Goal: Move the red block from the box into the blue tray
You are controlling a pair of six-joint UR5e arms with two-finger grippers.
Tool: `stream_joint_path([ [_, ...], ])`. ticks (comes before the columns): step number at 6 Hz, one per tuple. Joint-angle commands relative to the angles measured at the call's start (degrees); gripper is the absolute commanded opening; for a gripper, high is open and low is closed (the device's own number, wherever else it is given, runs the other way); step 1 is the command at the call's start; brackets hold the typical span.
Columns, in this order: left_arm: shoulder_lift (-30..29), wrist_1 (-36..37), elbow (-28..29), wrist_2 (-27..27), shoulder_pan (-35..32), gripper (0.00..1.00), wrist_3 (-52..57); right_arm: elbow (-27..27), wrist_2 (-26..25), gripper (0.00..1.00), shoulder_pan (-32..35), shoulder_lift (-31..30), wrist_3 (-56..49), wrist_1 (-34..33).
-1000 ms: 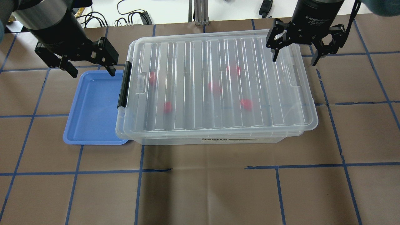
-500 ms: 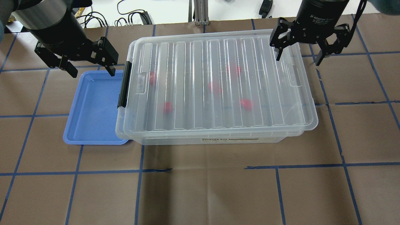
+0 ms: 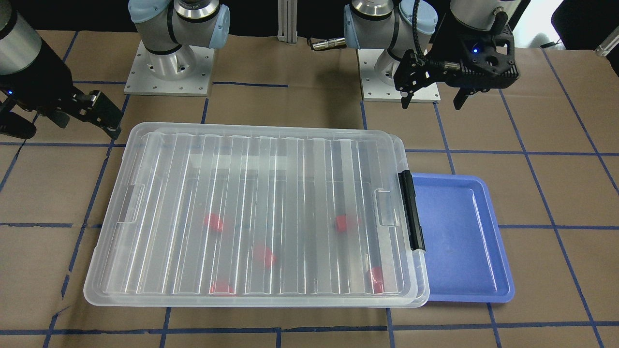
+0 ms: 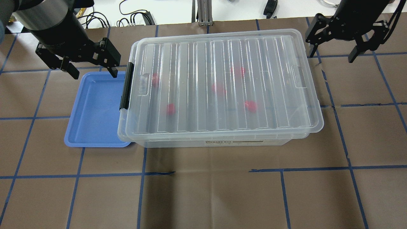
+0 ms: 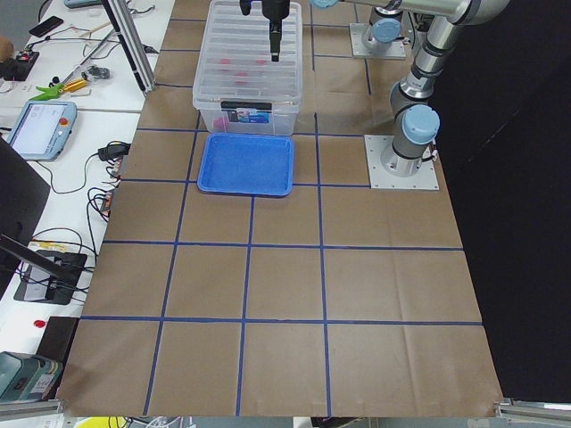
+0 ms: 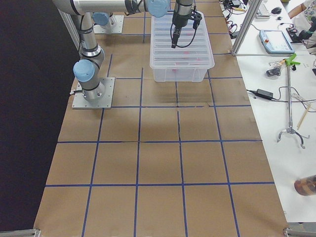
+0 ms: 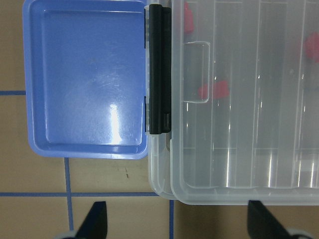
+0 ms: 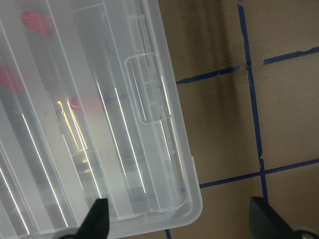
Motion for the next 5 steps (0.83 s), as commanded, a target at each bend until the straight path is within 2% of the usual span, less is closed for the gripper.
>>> stream_joint_path([
  [1, 0.0, 0.0, 0.0, 0.0, 0.0, 0.98, 0.0, 7.8, 0.0, 1.0, -1.1, 1.5, -1.6, -9.5],
  [3, 0.0, -0.1, 0.0, 0.0, 0.0, 0.98, 0.0, 16.1, -0.1, 1.0, -1.0, 1.5, -1.9, -20.1],
  [4, 0.0, -0.1, 0.0, 0.0, 0.0, 0.98, 0.0, 17.9, -0.3, 1.0, -1.1, 1.8, -4.0, -23.7],
  [5, 0.0, -0.1, 0.0, 0.0, 0.0, 0.98, 0.0, 19.1, -0.3, 1.0, -1.3, 2.2, -6.0, -24.4],
])
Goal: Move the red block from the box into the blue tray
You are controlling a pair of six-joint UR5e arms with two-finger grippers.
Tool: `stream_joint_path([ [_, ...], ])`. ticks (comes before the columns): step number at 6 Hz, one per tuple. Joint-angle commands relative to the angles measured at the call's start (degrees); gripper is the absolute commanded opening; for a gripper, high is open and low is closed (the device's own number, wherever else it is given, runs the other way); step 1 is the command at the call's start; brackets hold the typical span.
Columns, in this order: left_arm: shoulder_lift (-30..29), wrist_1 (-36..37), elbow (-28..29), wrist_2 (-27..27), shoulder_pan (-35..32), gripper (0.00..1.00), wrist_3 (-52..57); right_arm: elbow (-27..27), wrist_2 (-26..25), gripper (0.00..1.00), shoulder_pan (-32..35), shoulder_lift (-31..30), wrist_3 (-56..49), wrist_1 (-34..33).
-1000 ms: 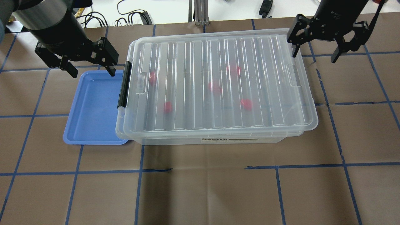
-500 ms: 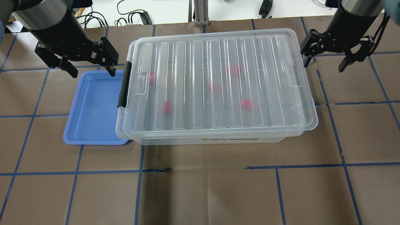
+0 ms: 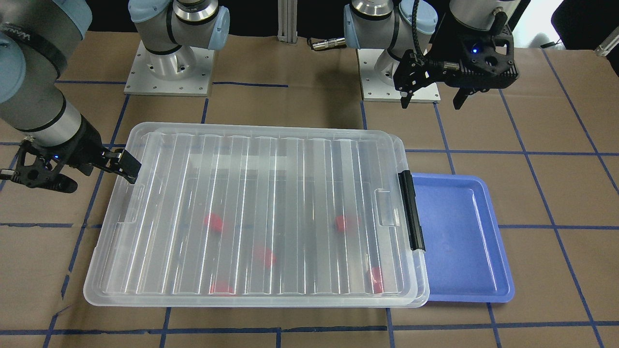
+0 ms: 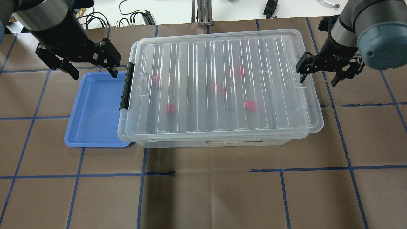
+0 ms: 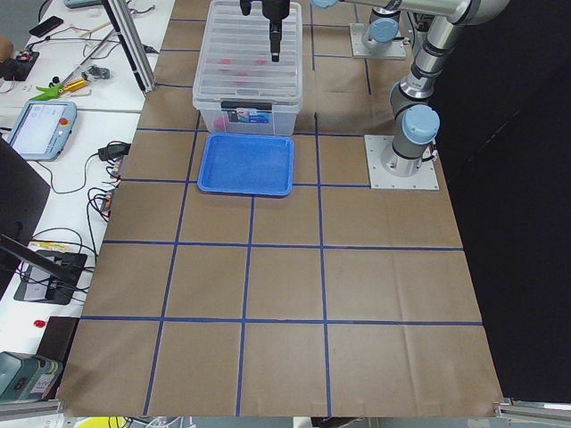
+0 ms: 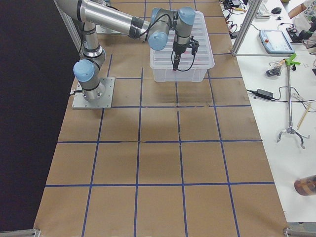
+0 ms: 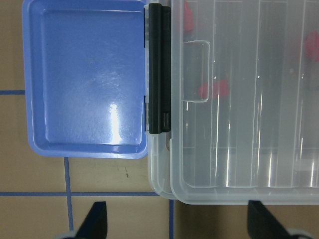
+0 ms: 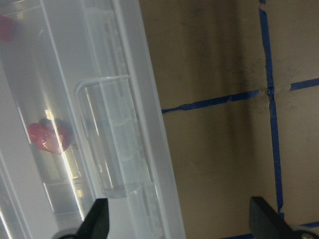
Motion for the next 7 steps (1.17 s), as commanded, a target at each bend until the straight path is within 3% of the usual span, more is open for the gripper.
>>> stream_joint_path([
  [1, 0.0, 0.1, 0.0, 0.0, 0.0, 0.98, 0.0, 1.9, -0.9, 1.0, -0.1, 0.3, -2.6, -2.7],
  [2, 0.0, 0.0, 0.0, 0.0, 0.0, 0.98, 0.0, 2.1, -3.6, 1.0, -0.5, 0.3, -4.3, -2.9],
  [7, 0.0, 0.0, 0.0, 0.0, 0.0, 0.98, 0.2, 2.0, -4.1, 1.0, -4.5, 1.7, -14.6, -5.3],
])
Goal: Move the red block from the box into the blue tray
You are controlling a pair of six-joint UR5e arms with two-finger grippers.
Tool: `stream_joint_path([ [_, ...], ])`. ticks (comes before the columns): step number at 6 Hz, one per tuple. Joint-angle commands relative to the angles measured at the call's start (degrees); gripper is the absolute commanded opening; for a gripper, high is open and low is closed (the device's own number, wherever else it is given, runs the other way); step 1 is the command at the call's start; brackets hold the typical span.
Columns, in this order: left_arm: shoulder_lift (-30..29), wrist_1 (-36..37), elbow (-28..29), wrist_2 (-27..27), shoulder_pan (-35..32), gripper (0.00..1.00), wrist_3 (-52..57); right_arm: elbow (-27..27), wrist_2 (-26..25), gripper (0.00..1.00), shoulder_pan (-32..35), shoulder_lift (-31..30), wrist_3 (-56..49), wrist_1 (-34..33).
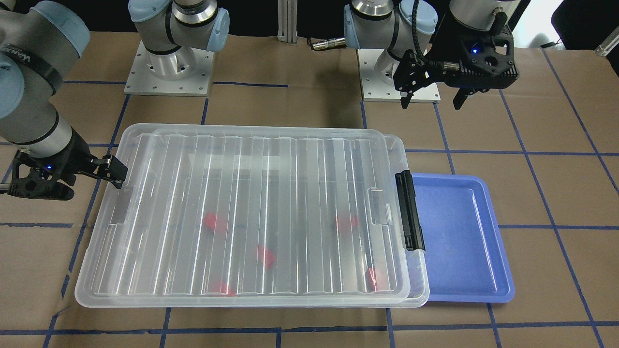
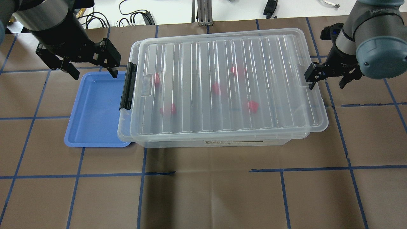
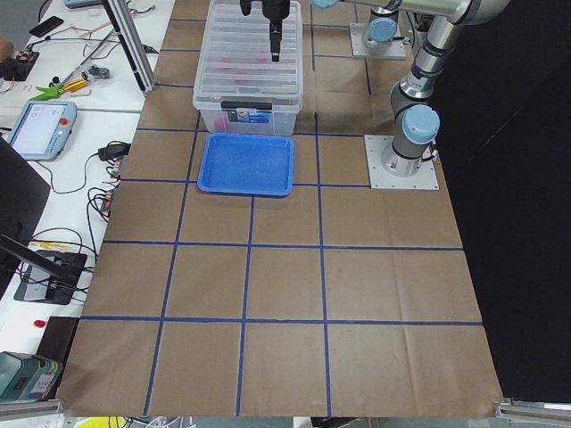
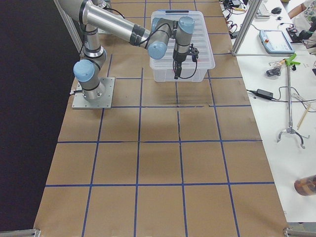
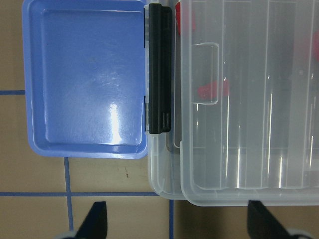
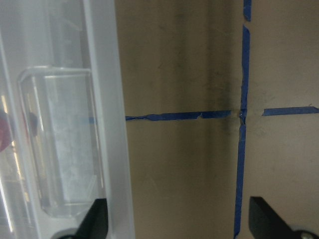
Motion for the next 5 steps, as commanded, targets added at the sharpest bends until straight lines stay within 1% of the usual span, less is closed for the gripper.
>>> stream_joint_path([
  [1, 0.0, 0.0, 0.0, -0.2, 0.0, 0.98, 1.1, 0.0, -0.2, 1.0, -2.9, 0.5, -5.7, -1.9],
  [3, -0.4, 0.0, 0.0, -0.4, -0.1, 0.98, 3.0, -0.1, -1.1, 1.0, -7.2, 1.0, -10.9, -3.5],
  [4, -0.6, 0.0, 0.0, -0.4, -0.1, 0.98, 9.2, -0.1, -2.4, 1.0, -9.1, 1.0, -11.6, -4.2],
  [5, -1.3, 0.0, 0.0, -0.4, -0.1, 0.98, 17.2, -0.2, -2.5, 1.0, -11.5, 1.0, -13.4, -4.5],
])
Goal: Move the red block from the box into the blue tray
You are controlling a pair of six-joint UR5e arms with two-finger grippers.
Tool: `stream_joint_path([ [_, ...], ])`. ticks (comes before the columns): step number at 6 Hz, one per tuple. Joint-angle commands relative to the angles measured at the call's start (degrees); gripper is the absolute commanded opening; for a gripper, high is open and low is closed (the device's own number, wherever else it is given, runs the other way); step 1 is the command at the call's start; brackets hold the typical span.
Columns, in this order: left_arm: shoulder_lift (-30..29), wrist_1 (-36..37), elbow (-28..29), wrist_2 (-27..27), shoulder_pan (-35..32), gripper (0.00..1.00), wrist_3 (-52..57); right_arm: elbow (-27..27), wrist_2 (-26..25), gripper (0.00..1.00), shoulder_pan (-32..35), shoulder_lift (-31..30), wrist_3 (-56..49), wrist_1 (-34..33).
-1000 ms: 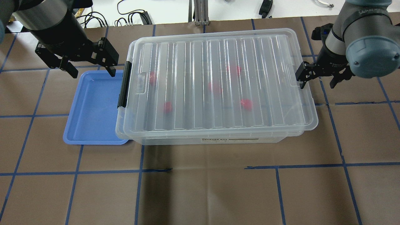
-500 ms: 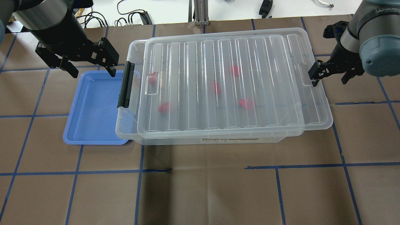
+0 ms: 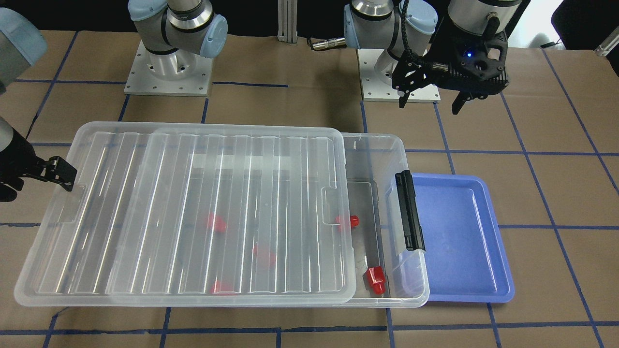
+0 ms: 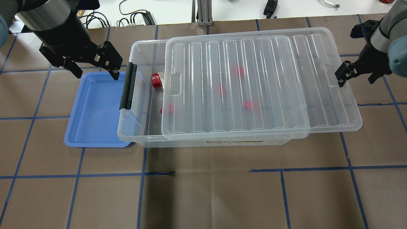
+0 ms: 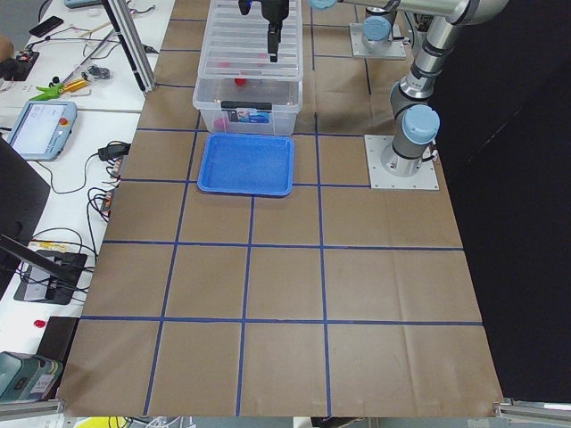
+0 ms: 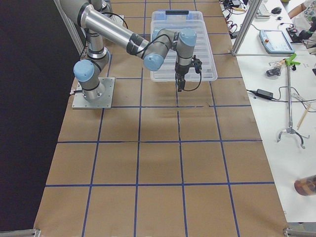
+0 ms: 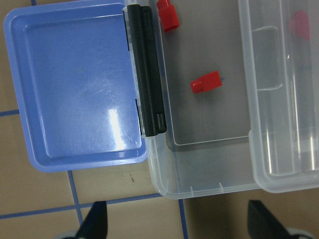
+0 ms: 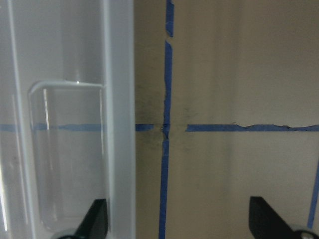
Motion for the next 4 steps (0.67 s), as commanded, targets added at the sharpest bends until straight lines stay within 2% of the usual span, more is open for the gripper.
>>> stream_joint_path([
  [1, -1.5, 0.0, 0.3, 0.0, -0.2, 0.98, 14.2, -0.1, -0.5, 1.0, -4.6, 0.0, -4.5, -2.2],
  [2, -3.0, 0.0, 0.3, 0.0, -1.1, 0.98, 18.9, -0.1, -0.5, 1.0, -6.6, 0.0, -5.8, -2.5],
  [4, -3.9, -0.1, -0.4, 0.1, -2.3, 0.98, 39.6, -0.2, -0.5, 1.0, -8.0, -0.1, -5.8, -2.6],
])
